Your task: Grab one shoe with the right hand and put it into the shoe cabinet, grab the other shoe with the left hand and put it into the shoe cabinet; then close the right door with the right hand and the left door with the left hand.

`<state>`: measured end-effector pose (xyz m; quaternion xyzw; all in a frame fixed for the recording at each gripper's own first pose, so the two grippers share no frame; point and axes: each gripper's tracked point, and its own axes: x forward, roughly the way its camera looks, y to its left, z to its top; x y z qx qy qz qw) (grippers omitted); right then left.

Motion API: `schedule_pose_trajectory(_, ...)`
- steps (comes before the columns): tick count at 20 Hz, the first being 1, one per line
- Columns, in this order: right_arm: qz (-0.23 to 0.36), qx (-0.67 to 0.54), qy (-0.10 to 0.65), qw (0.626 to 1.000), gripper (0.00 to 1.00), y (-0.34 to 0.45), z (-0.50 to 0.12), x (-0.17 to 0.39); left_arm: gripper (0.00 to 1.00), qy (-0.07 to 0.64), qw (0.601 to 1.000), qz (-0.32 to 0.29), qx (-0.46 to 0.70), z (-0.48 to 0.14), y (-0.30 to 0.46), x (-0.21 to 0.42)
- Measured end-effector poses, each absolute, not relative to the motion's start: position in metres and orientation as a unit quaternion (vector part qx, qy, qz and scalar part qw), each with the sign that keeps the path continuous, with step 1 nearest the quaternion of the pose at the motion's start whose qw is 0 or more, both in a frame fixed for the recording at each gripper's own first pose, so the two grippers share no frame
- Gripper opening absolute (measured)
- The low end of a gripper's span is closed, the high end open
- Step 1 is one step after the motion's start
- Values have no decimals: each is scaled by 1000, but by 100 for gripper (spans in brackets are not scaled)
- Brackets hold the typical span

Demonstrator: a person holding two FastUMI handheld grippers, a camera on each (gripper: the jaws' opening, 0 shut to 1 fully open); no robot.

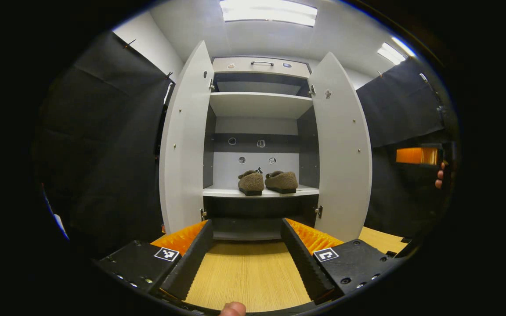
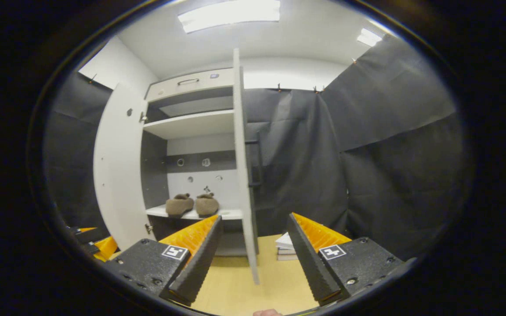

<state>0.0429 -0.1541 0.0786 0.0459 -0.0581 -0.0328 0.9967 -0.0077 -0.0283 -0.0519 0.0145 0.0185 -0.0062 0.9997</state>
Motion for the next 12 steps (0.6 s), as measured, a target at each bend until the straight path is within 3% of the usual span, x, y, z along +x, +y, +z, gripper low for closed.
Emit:
schedule_pose_trajectory(5, -47, 48, -82, 994, 99, -217, 145, 94, 95, 36, 999, -8, 3, -57, -31, -13)
schedule_pose_trajectory(12, -27, 30, -50, 998, 96, -224, 147, 175, 95, 35, 999, -1, 14, -51, -28, -12)
